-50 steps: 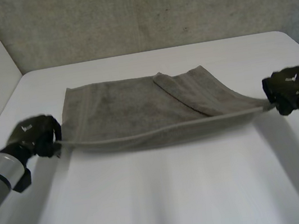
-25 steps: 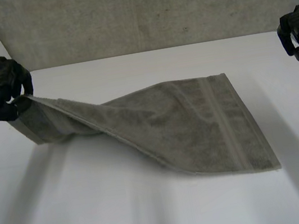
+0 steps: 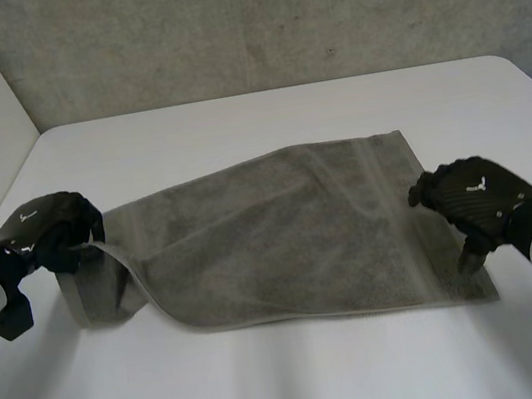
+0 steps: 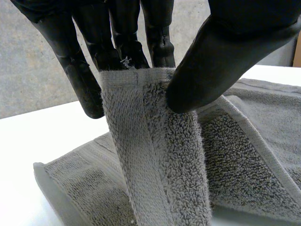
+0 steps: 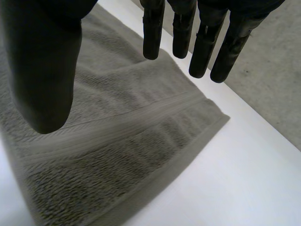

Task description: Fold the towel.

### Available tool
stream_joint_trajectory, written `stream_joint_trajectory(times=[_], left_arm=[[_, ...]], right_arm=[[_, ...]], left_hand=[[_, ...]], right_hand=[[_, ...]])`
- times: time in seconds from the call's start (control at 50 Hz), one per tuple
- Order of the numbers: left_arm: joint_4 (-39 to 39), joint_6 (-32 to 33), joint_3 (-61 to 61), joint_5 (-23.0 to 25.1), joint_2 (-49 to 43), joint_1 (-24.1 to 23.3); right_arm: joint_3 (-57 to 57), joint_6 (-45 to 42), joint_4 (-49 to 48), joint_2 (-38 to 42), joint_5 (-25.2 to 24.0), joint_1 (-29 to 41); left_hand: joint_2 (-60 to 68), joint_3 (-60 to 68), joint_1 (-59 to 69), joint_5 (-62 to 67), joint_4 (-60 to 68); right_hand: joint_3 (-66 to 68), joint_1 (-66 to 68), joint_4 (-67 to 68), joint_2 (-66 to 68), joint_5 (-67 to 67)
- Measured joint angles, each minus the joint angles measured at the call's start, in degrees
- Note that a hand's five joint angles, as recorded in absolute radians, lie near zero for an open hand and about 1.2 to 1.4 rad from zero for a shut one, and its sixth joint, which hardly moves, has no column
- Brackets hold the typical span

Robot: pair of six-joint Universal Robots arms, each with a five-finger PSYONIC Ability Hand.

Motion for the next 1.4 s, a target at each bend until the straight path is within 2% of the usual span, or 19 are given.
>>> stream_joint_trajectory(times=[0.22,0.34,0.82,1.4], left_arm=[[3.34,0.09,-2.29,-0.36,0.25,-0.38],[3.55,0.13,-2.15,-0.62,-0.22,-0.25],[3.45,0.01,-2.33,-0.65,-1.32,-0.20],[3.48,-0.01,-2.79,-0.58,-1.27,-0.33]], right_arm=[[6.29,-9.57,-2.76,3.10,-0.81,-0.19],[7.02,-12.07,-2.85,5.86,-0.59,-0.15],[6.74,-11.66,-10.68,10.34,0.08,0.06],[5.49,-8.41,-16.82,11.10,2.68,0.56]], left_hand=[[0.00,0.00,0.00,0.00,0.00],[0.00,0.00,0.00,0.00,0.00],[0.00,0.00,0.01,0.00,0.00],[0.00,0.00,0.02,0.00,0.00]], right_hand=[[0.00,0.00,0.00,0.00,0.02],[0.00,0.00,0.00,0.00,0.22],[2.84,2.72,3.41,0.49,6.44],[14.84,14.79,15.29,14.12,17.04]])
